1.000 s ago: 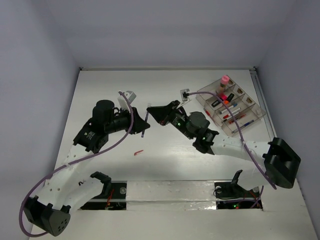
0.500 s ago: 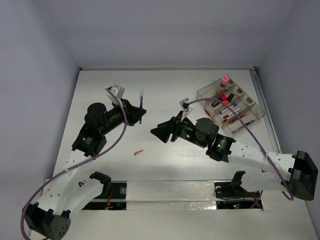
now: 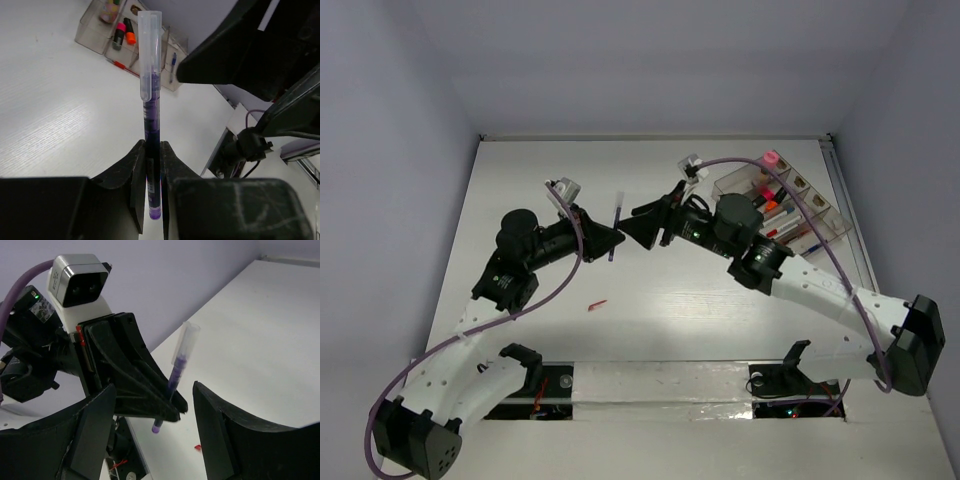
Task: Sort the stationery into containers
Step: Place the pen in the storage box.
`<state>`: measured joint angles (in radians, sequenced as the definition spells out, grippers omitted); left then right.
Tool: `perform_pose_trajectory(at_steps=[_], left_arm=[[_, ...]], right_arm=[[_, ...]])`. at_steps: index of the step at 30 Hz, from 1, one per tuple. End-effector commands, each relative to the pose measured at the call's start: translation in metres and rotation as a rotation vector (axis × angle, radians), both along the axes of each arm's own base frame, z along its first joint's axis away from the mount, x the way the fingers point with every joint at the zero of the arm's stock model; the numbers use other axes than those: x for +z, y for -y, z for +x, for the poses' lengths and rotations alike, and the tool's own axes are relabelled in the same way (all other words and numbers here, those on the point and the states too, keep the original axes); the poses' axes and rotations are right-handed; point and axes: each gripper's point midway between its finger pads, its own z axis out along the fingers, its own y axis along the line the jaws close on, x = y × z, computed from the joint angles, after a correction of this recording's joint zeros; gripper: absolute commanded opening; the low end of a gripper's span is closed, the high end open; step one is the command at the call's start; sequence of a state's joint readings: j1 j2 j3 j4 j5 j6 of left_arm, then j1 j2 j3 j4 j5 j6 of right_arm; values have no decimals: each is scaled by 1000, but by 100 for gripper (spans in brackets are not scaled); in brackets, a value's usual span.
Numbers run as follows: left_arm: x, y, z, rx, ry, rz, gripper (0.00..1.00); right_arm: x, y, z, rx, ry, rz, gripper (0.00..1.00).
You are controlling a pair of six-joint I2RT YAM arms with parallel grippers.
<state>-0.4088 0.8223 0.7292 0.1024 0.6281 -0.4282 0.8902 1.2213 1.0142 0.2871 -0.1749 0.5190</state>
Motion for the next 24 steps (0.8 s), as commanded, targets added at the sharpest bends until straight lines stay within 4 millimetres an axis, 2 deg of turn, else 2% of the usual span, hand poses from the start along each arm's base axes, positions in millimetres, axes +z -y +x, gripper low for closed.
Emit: perform_pose_trajectory(at_steps=[1,3,9,13,19,22,24], left_arm=[[22,9,-12,-97,71,-63,0],[24,11,-15,-113,77,-71,0],[26,13,-21,-141,87,-77,0],[28,14,-22,-151,97,-80,0],[30,12,-24,-150,120,-70,0],[29,11,-26,-150,128,-62,0],[28,9,-27,-147,133,-48,8]], right_arm=[[8,-16,-5,86,27,-12,68],[11,-22,-4,107,23,-12,66],[2,-33,1,121,-8,-15,60],[3,-35,2,119,-8,7,32],[1,-31,15,41,-28,24,5],[3,-23,23,-25,-29,38,0],[3,-11,35,-82,-20,29,0]])
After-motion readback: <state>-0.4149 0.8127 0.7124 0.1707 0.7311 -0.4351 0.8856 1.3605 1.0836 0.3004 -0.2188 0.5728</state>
